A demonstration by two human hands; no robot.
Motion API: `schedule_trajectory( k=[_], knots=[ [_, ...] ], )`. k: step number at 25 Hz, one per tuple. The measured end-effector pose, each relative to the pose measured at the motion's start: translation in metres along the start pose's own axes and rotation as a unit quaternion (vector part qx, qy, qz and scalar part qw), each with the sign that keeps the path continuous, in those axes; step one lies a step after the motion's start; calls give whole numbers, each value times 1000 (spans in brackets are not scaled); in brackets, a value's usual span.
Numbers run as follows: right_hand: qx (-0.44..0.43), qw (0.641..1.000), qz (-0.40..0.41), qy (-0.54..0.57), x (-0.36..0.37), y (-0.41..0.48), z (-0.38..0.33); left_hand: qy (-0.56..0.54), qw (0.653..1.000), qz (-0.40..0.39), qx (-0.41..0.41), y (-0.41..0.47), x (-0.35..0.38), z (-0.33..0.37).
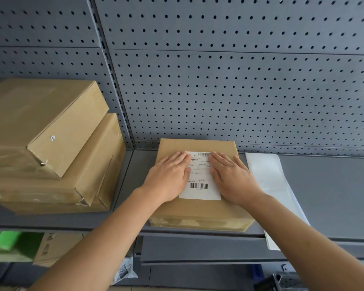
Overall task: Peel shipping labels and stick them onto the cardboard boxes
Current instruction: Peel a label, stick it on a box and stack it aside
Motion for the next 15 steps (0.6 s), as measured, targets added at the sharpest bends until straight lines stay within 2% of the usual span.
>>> schedule_trajectory(
  k=[4,10,15],
  knots=[
    [12,1000,5,15,-3,-4,0,-3,1000,-4,-5,-4,-2,0],
    [-65,997,12,37,-2,-21,-32,-7,999,20,49,-21,-8,23],
    [-66,998,-11,3,10,-28,-35,7,999,6,47,-29,5,21]
  ],
)
Point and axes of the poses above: each hand's wrist, its own y-axis towards the middle knuckle, its own x-axis out of the palm, z = x × y, the point moved 6 cm from there along y, towards the middle knuckle, and after that the axes turned 6 degrees about y, right-handed, at the moved point
